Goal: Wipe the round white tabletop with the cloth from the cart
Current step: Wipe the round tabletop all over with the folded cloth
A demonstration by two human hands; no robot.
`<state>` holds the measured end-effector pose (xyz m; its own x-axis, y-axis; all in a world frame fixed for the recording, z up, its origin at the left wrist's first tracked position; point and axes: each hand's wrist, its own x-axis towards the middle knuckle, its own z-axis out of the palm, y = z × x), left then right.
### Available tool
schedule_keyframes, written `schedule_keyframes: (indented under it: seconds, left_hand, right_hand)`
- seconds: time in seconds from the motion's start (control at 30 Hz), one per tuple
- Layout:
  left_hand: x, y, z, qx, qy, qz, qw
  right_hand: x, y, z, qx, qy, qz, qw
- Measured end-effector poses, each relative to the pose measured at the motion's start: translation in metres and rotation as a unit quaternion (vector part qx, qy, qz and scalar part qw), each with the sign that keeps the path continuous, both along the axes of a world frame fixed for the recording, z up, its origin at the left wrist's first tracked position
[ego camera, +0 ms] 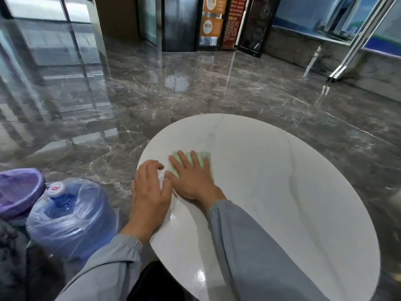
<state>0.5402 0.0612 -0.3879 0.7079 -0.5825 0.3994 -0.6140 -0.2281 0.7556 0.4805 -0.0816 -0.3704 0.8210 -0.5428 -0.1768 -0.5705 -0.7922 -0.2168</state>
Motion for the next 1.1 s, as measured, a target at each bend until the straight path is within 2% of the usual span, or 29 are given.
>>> schedule_keyframes:
  seconds: [0.1,0.17,0.3,0.43,0.57,0.67,0.77,0.9,1.0,1.1]
  left_hand:
    - [-0.001,0.000,-0.001,0.036,-0.013,-0.023,0.999]
    - [-0.002,0.000,-0.001,0.062,-0.038,-0.036,0.997]
    - [-0.004,-0.001,0.001,0.090,-0.079,-0.052,0.992]
    - [-0.004,0.003,0.005,0.061,-0.048,-0.043,0.996]
    - [-0.007,0.003,0.008,0.060,-0.048,-0.037,0.996]
    - [-0.006,0.002,0.006,0.078,-0.063,-0.046,0.994]
    - [-0.004,0.002,0.004,0.079,-0.072,-0.047,0.993]
    - [-0.004,0.002,0.006,0.054,-0.062,-0.051,0.995]
    - [-0.003,0.003,0.008,0.061,-0.048,-0.065,0.995]
    - [-0.004,0.003,0.008,0.080,-0.048,-0.072,0.993]
  right_hand:
    - [-0.032,-0.005,0.001,-0.005,-0.015,-0.010,1.000]
    - [-0.070,-0.028,0.005,0.011,-0.016,-0.050,0.999]
    - [-0.185,-0.087,0.005,0.002,0.007,-0.201,0.980]
    - [-0.296,-0.120,0.005,-0.001,0.022,-0.347,0.937]
    - [-0.303,-0.118,0.005,0.013,0.034,-0.388,0.921]
    - [-0.241,-0.098,0.004,0.008,0.034,-0.323,0.946]
    - [-0.160,-0.043,-0.004,0.000,0.002,-0.185,0.983]
    - [-0.095,0.045,-0.011,-0.018,-0.015,-0.019,1.000]
    - [-0.106,0.052,-0.010,-0.017,-0.026,0.017,0.999]
    - [-0.150,0.012,-0.004,-0.004,-0.032,-0.039,0.999]
